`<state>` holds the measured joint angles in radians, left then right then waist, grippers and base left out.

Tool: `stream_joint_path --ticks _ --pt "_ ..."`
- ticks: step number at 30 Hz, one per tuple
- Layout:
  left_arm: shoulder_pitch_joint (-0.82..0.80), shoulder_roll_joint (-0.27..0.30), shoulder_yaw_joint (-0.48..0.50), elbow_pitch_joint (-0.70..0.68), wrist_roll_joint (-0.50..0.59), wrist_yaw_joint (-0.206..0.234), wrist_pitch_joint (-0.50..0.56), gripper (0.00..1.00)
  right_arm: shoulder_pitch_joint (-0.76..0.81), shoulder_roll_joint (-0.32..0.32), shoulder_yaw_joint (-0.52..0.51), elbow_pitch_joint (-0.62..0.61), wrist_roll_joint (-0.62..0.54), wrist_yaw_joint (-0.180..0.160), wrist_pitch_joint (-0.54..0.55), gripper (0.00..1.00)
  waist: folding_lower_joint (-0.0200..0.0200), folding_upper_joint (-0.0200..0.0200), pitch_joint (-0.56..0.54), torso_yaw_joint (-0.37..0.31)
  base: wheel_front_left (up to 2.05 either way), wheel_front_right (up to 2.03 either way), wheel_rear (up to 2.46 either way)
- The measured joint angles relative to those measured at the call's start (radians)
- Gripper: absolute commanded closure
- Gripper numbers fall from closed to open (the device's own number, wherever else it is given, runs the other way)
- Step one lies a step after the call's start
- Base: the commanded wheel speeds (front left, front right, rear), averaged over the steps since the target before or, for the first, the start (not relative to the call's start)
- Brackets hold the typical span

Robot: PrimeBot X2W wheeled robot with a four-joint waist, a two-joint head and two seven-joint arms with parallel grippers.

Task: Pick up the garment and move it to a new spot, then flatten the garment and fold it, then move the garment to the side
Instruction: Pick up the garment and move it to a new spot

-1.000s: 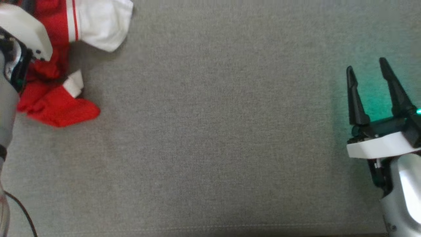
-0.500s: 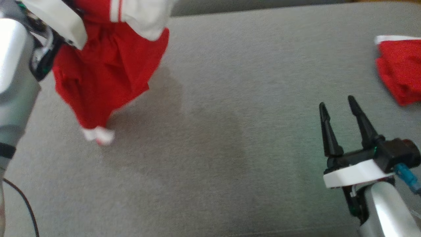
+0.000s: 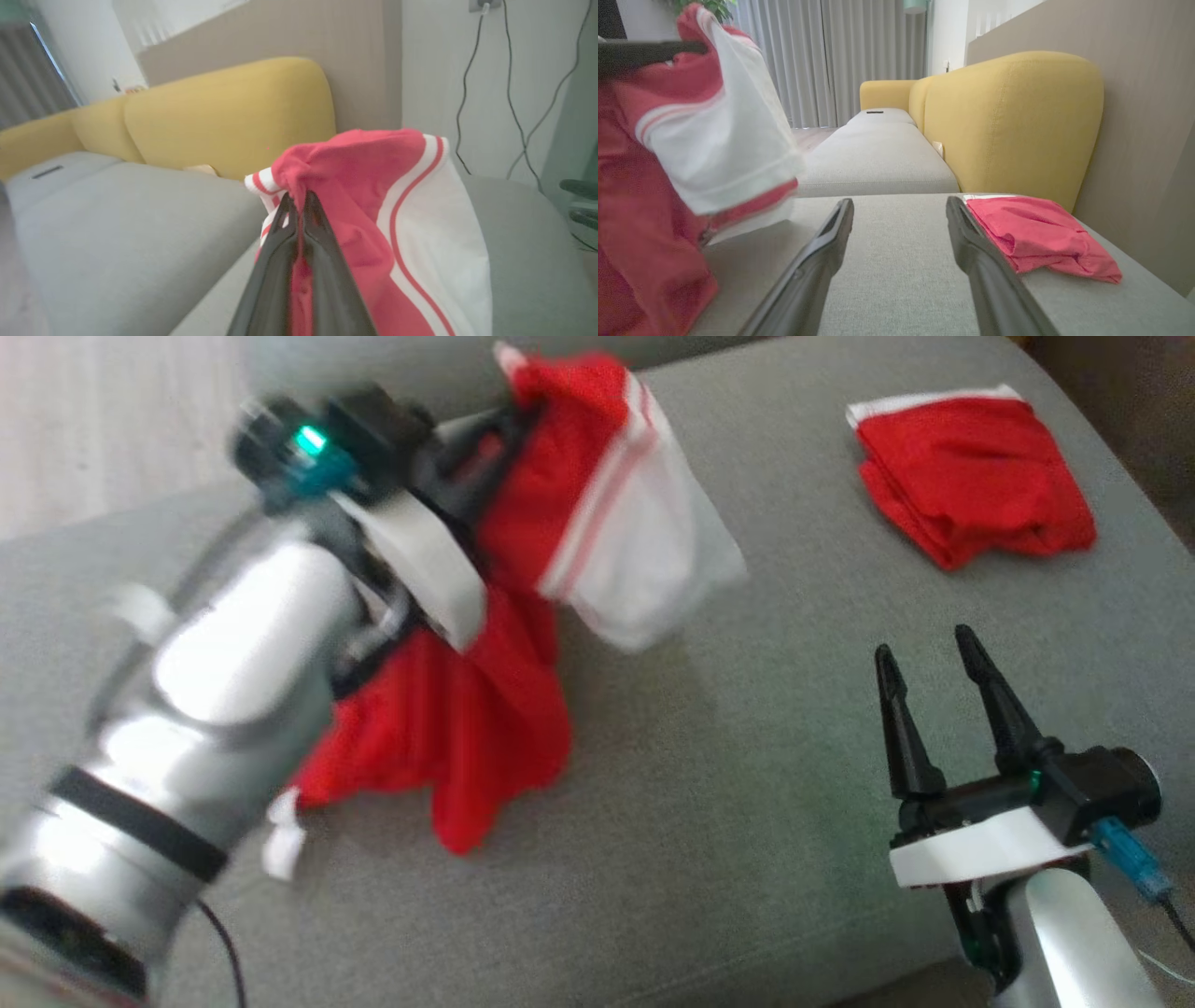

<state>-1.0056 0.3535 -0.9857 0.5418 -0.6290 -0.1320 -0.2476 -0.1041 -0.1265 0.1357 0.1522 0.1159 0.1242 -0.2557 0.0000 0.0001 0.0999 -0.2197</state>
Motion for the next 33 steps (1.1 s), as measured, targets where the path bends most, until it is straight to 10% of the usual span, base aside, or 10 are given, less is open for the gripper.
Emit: stream_joint_path --ticks 12,13,33 --pt "0.191 -0.160 -0.123 0.220 0.080 0.016 -0.001 1.00 -0.047 0.027 0.026 -0.025 0.000 0.000 0.000 0.00 0.0000 -0.0001 0.160 -0.086 0.00 0.00 0.00" --pt "0.205 -0.181 -0.085 0.213 0.083 0.034 -0.002 0.00 -0.049 0.029 0.026 -0.024 -0.002 0.000 0.000 0.00 0.0000 -0.0001 0.167 -0.090 0.00 0.00 0.00" --pt "0.790 -0.153 0.463 -0.269 0.261 0.301 -0.006 0.00 0.097 0.030 0.008 0.073 0.016 0.000 0.000 0.00 0.0000 0.0000 -0.099 0.137 0.00 0.00 0.00"
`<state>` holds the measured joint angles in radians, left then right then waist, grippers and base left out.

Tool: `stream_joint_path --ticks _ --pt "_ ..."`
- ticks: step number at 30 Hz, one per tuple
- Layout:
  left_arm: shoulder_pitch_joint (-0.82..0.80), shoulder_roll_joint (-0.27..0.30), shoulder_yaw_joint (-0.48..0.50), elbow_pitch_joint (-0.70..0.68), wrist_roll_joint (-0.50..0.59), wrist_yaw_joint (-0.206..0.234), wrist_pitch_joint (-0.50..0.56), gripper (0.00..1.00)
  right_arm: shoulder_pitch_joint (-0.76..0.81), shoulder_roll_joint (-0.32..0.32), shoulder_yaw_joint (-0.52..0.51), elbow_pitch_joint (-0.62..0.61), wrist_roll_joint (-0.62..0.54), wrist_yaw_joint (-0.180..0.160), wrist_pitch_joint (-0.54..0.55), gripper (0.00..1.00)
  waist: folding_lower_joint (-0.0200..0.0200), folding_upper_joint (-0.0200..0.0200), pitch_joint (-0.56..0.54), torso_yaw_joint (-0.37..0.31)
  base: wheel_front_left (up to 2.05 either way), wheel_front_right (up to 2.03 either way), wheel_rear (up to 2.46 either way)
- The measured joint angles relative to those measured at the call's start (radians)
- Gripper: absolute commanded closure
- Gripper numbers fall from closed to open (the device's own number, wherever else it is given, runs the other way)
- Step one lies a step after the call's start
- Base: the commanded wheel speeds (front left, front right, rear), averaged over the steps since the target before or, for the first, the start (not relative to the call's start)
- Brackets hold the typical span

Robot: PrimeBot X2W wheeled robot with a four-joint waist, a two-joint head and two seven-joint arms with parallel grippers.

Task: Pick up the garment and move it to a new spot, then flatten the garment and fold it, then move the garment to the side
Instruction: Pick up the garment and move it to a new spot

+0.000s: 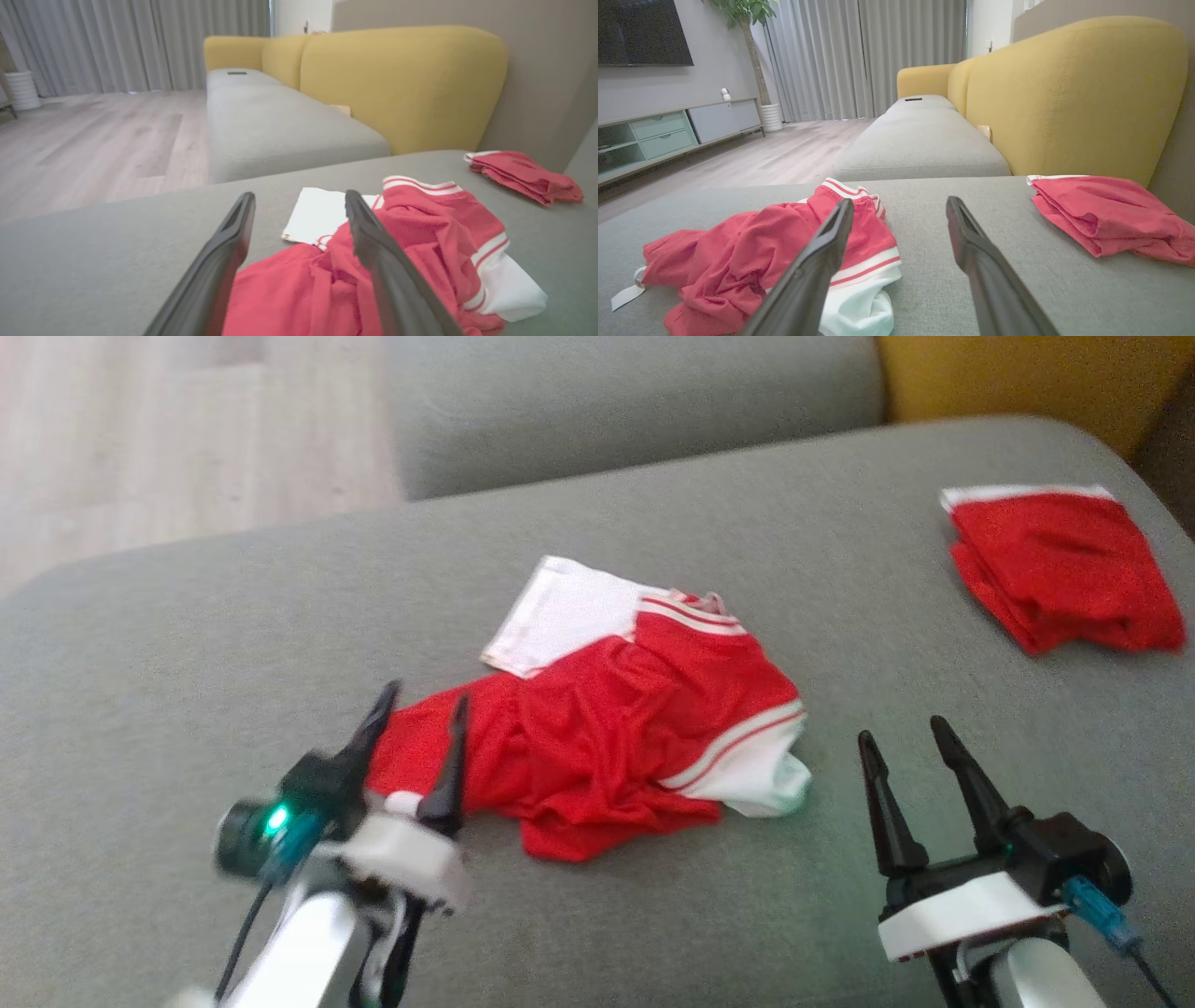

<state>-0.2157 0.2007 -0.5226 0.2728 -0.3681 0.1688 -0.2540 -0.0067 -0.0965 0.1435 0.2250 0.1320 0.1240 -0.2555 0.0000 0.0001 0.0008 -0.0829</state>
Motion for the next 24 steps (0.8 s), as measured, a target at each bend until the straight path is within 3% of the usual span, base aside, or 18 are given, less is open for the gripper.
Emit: stream_joint_path --ticks 5,9,14,24 --pt "0.189 -0.003 0.156 -0.120 0.061 0.039 0.000 0.00 0.029 0.004 -0.029 0.003 -0.002 0.000 0.000 0.00 0.0000 0.0000 -0.060 0.065 0.00 0.00 0.00" --pt "0.329 -0.018 0.246 -0.191 0.111 0.042 0.000 0.00 0.083 0.021 -0.042 0.004 -0.002 0.000 0.000 0.00 0.0000 0.0000 -0.101 0.105 0.00 0.00 0.00" --pt "0.460 -0.051 0.303 -0.281 0.192 0.024 0.000 0.00 0.119 0.030 -0.041 0.004 -0.011 0.000 0.000 0.00 0.0000 0.0000 -0.147 0.133 0.00 0.00 0.00" --pt "0.535 -0.105 0.336 -0.292 0.257 -0.034 0.000 0.00 0.164 0.042 -0.038 0.005 -0.011 0.000 0.000 0.00 -0.0001 0.0000 -0.172 0.159 0.00 0.00 0.00"
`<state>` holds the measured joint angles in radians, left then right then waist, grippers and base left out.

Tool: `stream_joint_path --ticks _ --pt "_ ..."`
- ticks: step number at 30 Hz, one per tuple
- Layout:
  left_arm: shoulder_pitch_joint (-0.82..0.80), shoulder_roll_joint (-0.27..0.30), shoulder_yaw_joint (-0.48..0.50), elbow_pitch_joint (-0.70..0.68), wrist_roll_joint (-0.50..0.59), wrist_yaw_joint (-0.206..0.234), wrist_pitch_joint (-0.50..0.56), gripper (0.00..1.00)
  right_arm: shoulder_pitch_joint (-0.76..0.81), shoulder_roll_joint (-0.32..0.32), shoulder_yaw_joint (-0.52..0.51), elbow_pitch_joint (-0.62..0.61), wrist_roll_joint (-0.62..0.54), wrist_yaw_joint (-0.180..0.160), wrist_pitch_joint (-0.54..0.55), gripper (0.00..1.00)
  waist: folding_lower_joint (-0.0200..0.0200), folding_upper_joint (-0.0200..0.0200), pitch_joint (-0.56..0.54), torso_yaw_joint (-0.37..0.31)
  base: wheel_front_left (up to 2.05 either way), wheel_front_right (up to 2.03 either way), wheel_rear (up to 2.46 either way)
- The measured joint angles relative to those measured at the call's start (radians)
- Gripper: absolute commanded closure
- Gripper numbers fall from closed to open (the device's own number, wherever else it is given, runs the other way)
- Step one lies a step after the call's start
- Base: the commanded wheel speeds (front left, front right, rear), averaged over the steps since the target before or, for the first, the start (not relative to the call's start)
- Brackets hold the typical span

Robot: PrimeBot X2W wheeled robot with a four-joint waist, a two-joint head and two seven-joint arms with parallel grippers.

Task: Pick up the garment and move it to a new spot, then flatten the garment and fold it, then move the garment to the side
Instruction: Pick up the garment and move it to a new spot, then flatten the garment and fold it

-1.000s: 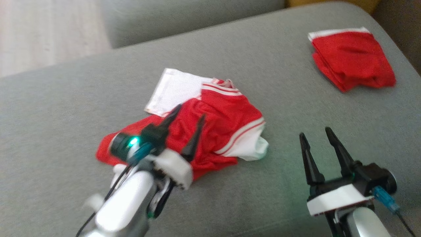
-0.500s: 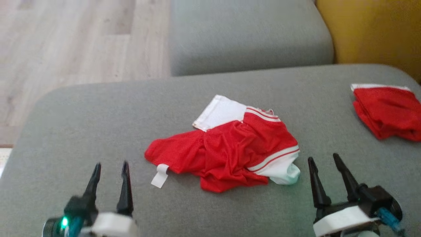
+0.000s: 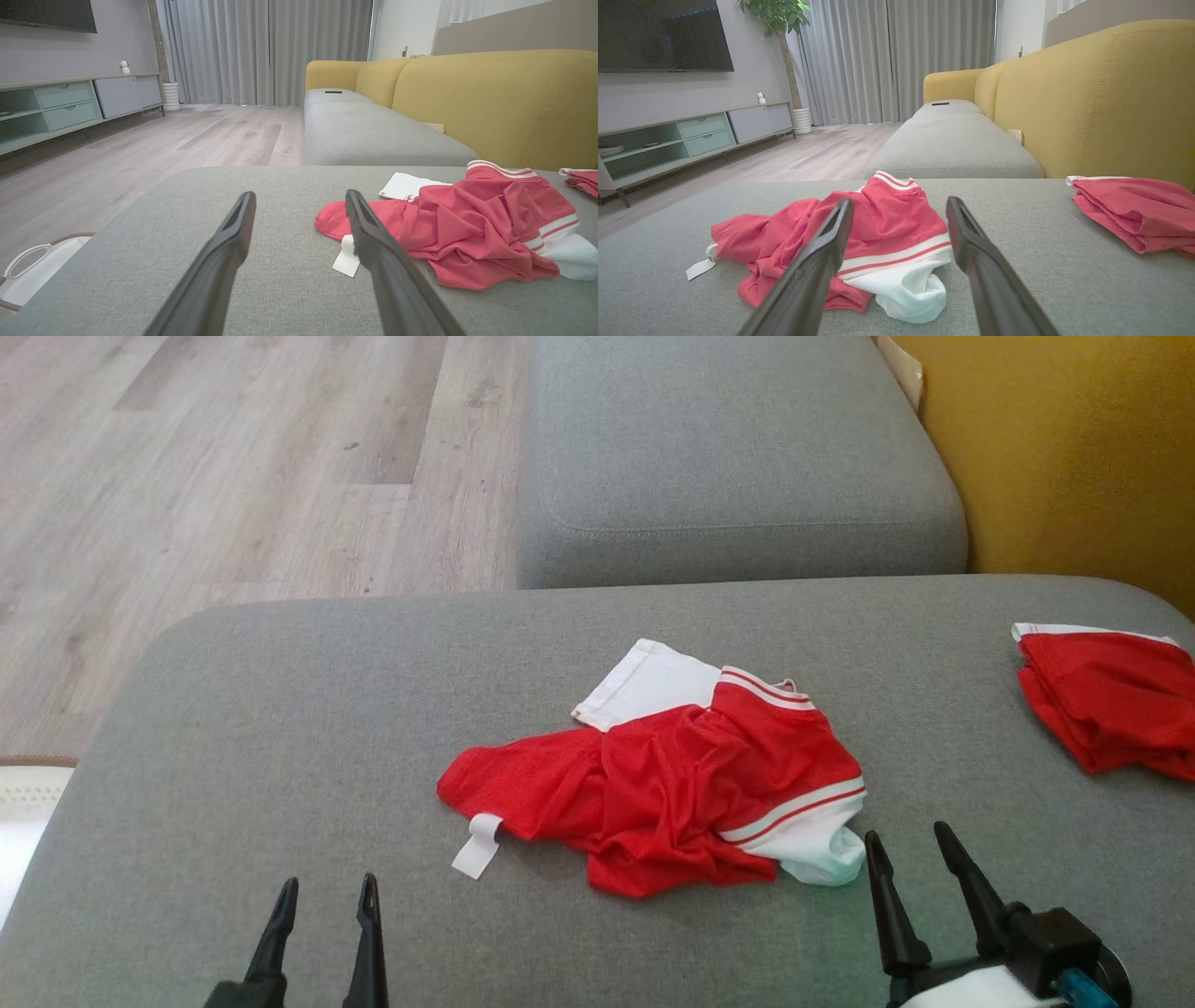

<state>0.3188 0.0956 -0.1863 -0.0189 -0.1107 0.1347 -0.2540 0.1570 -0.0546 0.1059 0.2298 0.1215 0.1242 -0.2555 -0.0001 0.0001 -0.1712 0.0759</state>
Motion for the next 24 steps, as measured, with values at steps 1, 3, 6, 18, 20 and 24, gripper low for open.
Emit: stream_joint_path --ticks 1,3,6,18,20,24 --pt "0.000 -0.003 0.005 0.000 0.005 -0.005 0.000 0.00 0.000 0.001 0.000 0.000 0.000 0.000 0.000 0.00 0.0000 0.0000 -0.001 0.000 0.00 0.00 0.00" --pt "0.000 -0.006 0.011 0.000 0.006 -0.012 0.000 0.00 0.000 0.003 0.000 0.000 0.000 0.000 0.000 0.00 0.0000 0.0000 -0.003 -0.001 0.00 0.00 0.00" --pt "0.000 -0.010 0.020 0.000 0.023 -0.023 0.000 0.00 0.000 0.004 0.000 0.005 0.000 0.000 0.000 0.00 0.0000 0.0000 -0.004 -0.003 0.00 0.00 0.00" --pt "0.005 -0.025 0.030 0.000 0.048 -0.048 0.000 0.00 0.000 0.006 0.000 0.006 0.000 0.000 0.000 0.00 0.0000 0.0000 -0.014 -0.007 0.00 0.00 0.00" --pt "0.005 -0.027 0.031 0.001 0.048 -0.049 0.000 0.00 0.000 0.007 -0.001 0.006 0.000 0.000 0.000 0.00 0.0000 0.0000 -0.015 -0.007 0.00 0.00 0.00" --pt "0.005 -0.030 0.033 0.003 0.048 -0.057 0.000 0.00 0.000 0.007 -0.001 0.006 0.000 0.000 0.000 0.00 0.0000 0.0000 -0.018 -0.006 0.00 0.00 0.00"
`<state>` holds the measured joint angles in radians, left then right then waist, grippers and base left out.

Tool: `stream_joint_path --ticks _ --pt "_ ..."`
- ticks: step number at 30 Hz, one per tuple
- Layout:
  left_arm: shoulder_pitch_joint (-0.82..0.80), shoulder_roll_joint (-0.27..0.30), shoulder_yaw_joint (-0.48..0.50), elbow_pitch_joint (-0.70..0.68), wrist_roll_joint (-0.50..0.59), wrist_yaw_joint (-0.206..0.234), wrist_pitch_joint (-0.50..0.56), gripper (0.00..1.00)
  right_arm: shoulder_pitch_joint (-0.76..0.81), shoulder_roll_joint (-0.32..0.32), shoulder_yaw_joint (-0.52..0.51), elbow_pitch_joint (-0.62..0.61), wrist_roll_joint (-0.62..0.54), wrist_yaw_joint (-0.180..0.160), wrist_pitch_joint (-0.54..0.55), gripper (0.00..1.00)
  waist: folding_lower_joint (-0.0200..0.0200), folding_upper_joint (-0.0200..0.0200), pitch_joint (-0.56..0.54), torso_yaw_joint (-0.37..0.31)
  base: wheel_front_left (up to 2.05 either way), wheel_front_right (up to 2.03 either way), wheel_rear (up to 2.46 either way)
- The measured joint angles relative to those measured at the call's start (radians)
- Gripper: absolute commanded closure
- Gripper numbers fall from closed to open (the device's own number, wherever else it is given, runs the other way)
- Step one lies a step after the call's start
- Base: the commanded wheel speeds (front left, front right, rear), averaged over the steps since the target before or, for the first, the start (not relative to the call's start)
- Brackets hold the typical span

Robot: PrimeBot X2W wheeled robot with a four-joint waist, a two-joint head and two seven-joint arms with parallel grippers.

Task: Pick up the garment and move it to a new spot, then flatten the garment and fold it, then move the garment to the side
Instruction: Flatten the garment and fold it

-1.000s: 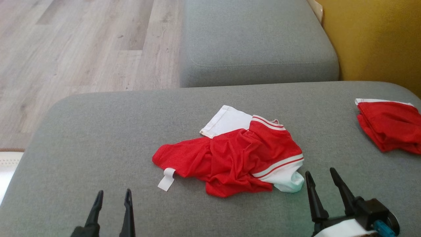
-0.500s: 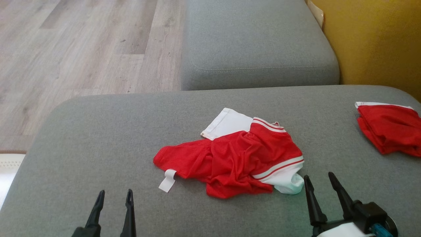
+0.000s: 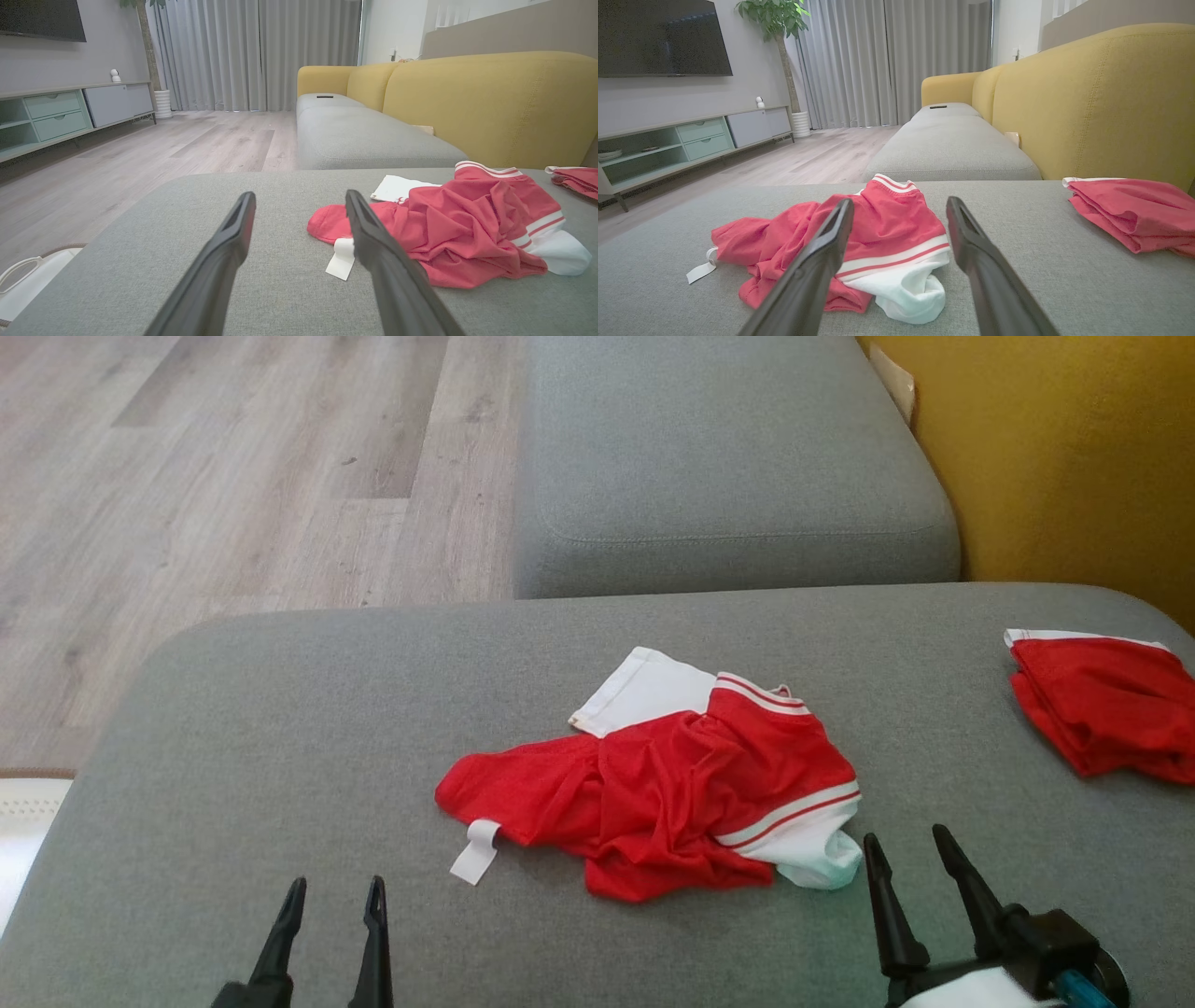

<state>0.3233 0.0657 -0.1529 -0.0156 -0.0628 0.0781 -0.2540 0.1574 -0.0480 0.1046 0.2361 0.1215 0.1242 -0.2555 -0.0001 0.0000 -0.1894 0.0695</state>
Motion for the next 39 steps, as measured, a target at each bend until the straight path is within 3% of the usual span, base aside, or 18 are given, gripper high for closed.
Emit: stream_joint_path --ticks 35,39 --pt "-0.003 -0.004 -0.043 0.046 -0.005 0.000 0.000 0.00 0.018 0.000 -0.026 -0.017 0.000 0.000 0.000 0.00 0.0000 0.0000 0.013 -0.030 0.00 0.00 0.00" --pt "-0.041 -0.004 -0.077 0.067 -0.005 -0.018 0.000 0.00 0.016 -0.001 -0.031 -0.032 -0.001 0.000 0.000 0.00 0.0000 0.0000 0.033 -0.051 0.00 0.00 0.00"
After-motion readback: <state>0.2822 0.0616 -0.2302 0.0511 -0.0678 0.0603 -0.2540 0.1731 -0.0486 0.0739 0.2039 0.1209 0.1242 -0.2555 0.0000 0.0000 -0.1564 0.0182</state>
